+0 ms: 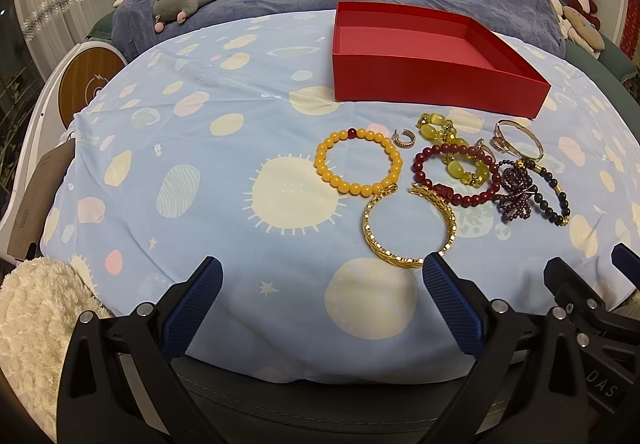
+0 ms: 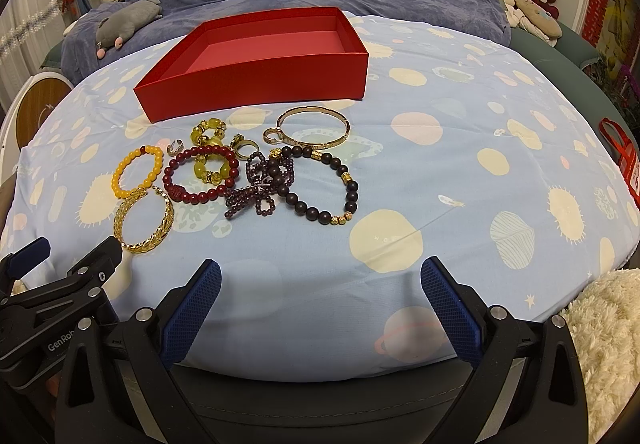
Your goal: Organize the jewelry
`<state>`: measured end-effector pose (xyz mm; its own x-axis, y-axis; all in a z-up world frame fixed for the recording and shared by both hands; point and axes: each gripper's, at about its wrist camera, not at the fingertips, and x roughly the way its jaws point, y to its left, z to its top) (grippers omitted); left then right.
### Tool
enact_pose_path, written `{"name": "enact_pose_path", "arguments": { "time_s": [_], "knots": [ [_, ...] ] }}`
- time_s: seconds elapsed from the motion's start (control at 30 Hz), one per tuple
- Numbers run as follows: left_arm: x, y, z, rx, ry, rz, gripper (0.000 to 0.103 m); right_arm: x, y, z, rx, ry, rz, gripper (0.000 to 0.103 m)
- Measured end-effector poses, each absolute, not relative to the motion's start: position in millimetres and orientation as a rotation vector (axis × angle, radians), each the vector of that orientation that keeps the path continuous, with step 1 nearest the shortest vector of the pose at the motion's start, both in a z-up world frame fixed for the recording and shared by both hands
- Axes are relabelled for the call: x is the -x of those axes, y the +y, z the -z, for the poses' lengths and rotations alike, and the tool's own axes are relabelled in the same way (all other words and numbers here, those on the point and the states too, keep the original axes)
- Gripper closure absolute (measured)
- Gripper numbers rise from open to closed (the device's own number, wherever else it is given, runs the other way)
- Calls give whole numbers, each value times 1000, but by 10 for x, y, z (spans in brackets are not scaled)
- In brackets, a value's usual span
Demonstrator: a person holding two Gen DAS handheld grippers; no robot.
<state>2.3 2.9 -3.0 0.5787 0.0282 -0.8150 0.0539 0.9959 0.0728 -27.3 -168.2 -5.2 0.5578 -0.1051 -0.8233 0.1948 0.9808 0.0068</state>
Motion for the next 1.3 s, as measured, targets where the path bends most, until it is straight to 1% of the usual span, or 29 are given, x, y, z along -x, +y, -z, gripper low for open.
{"name": "enact_pose_path", "arguments": {
  "time_s": [1.03, 1.3],
  "knots": [
    [-23, 15, 48, -93, 958, 18, 7, 271, -1715, 65, -102, 964, 178, 7],
    [-79, 122, 55, -62, 980, -11, 7, 259, -1745, 84, -136, 969, 189, 7]
  ]
}}
